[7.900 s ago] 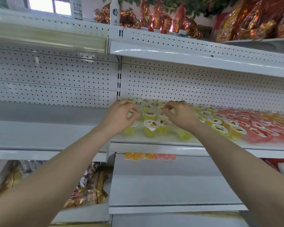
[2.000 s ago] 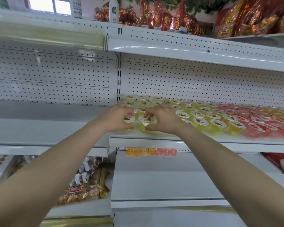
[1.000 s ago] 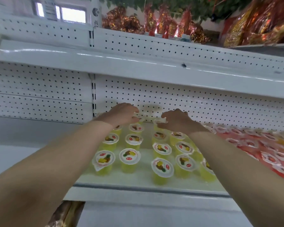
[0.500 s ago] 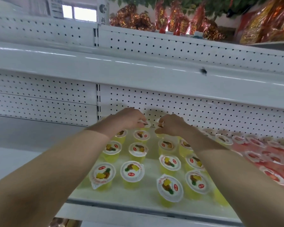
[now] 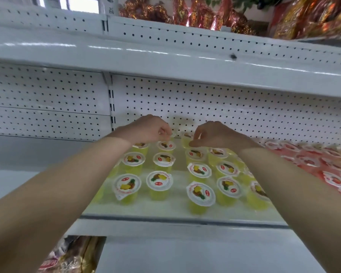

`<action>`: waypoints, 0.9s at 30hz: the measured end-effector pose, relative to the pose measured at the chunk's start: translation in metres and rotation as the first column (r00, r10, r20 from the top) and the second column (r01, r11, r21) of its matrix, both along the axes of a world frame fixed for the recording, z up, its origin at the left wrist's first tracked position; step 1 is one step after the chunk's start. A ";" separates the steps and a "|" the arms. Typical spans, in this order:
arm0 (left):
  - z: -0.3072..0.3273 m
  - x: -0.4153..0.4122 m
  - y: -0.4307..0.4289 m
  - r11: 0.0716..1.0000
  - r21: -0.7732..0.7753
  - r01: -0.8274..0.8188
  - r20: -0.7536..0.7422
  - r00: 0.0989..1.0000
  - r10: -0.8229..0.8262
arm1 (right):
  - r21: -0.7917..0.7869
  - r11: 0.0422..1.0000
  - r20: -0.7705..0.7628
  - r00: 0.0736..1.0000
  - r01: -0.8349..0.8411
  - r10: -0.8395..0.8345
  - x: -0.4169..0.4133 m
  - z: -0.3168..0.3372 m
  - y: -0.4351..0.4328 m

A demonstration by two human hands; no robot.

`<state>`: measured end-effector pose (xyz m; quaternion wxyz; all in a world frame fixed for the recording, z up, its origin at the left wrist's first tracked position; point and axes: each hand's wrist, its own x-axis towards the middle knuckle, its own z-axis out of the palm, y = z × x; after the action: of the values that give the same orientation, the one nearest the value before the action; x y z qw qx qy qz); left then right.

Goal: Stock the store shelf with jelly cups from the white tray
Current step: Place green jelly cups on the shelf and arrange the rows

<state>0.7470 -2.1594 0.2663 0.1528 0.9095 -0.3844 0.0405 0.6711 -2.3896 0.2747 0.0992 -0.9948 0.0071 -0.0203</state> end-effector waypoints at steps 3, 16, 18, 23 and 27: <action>0.000 -0.011 0.004 0.998 0.067 0.015 -0.010 1.000 -0.014 | -0.010 1.000 -0.124 0.992 -0.016 0.014 -0.018 0.008 0.012; -0.009 -0.024 0.003 0.995 0.093 -0.047 -0.014 0.999 0.049 | -0.073 0.997 -0.015 1.000 -0.006 0.005 -0.001 -0.012 0.022; -0.009 -0.028 0.004 0.991 0.114 -0.075 -0.014 0.997 0.077 | -0.060 0.998 -0.025 0.999 -0.025 0.023 -0.002 -0.012 0.020; 0.001 -0.051 0.011 0.994 0.041 -0.098 0.025 0.995 0.097 | 0.001 1.000 0.008 1.000 -0.030 0.030 -0.022 -0.005 0.020; 0.008 -0.073 0.021 0.986 0.142 -0.088 -0.032 0.995 0.093 | 0.001 1.000 0.034 0.999 -0.004 0.004 -0.051 0.008 0.030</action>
<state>0.6744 -2.1382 0.2746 0.0938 0.9351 -0.3417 0.0028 0.6204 -2.3595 0.2831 0.0998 -0.9943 0.0036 -0.0368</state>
